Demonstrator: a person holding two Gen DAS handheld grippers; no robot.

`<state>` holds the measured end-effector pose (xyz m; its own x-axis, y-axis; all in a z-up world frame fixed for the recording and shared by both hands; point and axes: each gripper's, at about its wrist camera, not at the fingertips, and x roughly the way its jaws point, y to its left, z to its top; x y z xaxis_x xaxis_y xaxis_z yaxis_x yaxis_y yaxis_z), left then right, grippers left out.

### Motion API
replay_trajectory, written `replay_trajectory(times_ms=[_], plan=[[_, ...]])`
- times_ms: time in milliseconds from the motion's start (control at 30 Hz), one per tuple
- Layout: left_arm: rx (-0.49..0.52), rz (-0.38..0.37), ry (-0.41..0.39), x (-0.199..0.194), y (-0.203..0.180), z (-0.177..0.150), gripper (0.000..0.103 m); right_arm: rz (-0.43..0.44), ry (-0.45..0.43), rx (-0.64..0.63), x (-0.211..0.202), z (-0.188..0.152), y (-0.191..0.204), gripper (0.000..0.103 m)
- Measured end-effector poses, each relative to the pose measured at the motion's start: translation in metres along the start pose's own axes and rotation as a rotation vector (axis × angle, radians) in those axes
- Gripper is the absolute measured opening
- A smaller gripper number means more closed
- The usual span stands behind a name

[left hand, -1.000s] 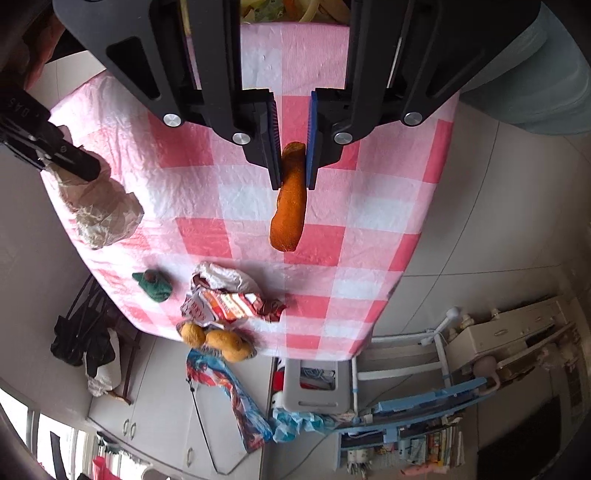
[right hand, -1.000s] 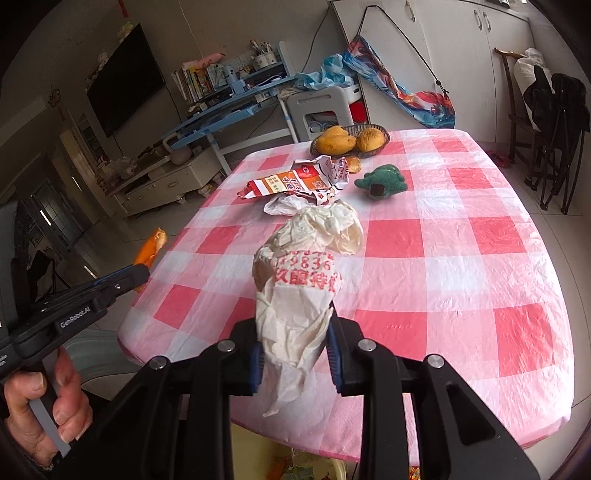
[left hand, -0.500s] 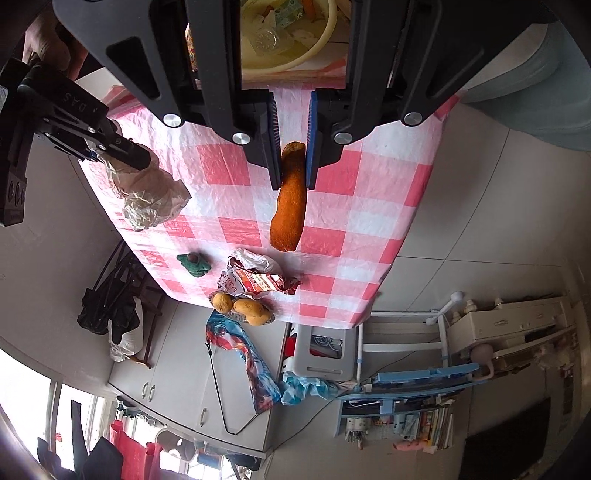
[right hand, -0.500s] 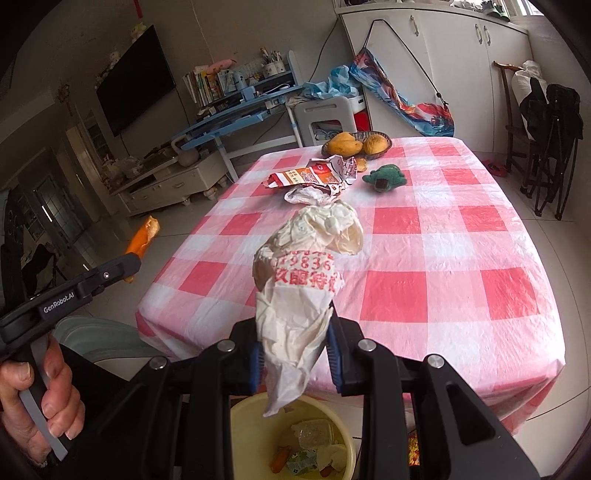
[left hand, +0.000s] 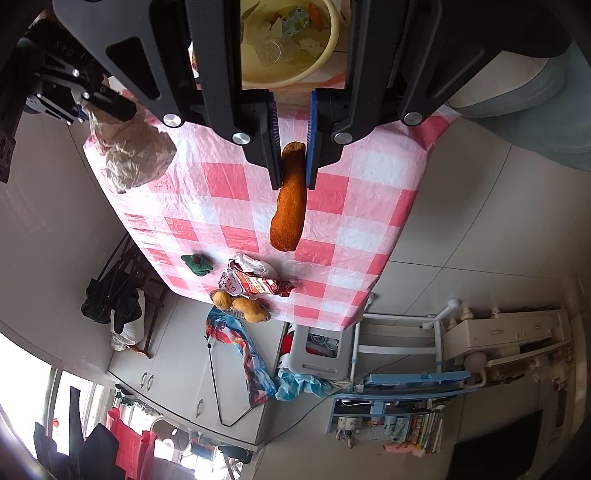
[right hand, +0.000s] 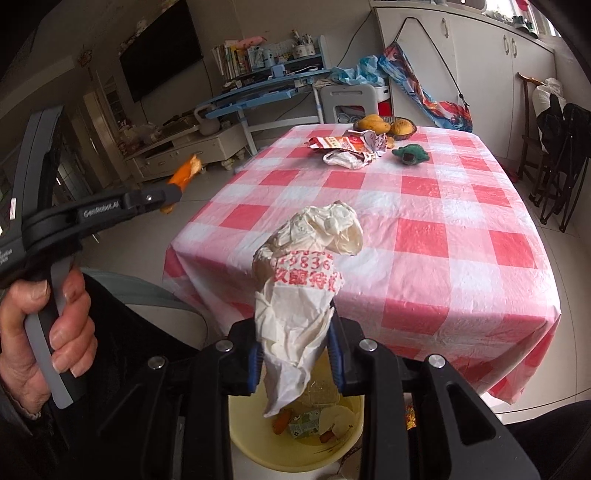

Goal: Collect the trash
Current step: 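Carry the bag over the bucket and open the right tool while the left tool carries the peel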

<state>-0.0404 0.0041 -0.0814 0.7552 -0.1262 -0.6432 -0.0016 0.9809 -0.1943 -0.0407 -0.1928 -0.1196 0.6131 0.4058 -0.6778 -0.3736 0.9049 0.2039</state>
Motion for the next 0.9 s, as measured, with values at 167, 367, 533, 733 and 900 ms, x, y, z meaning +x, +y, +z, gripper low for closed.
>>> replay_trajectory(times_ms=[167, 367, 533, 733, 900], plan=[[-0.018, -0.007, -0.006, -0.001, 0.004, 0.001, 0.012, 0.001, 0.013, -0.004, 0.004, -0.002, 0.001, 0.030], [-0.027, -0.008, -0.009, -0.001, 0.006, 0.002, 0.012, 0.015, 0.054, -0.015, 0.009, -0.010, 0.008, 0.030], [-0.030, -0.005, -0.009, 0.000, 0.008, 0.002, 0.012, 0.030, 0.143, -0.073, 0.023, -0.021, 0.023, 0.030], [-0.032, 0.000, -0.009, 0.000, 0.009, 0.003, 0.012, 0.026, 0.265, -0.139, 0.042, -0.037, 0.036, 0.046], [-0.033, -0.001, -0.008, -0.001, 0.008, 0.002, 0.012, -0.008, 0.251, -0.143, 0.040, -0.038, 0.035, 0.056]])
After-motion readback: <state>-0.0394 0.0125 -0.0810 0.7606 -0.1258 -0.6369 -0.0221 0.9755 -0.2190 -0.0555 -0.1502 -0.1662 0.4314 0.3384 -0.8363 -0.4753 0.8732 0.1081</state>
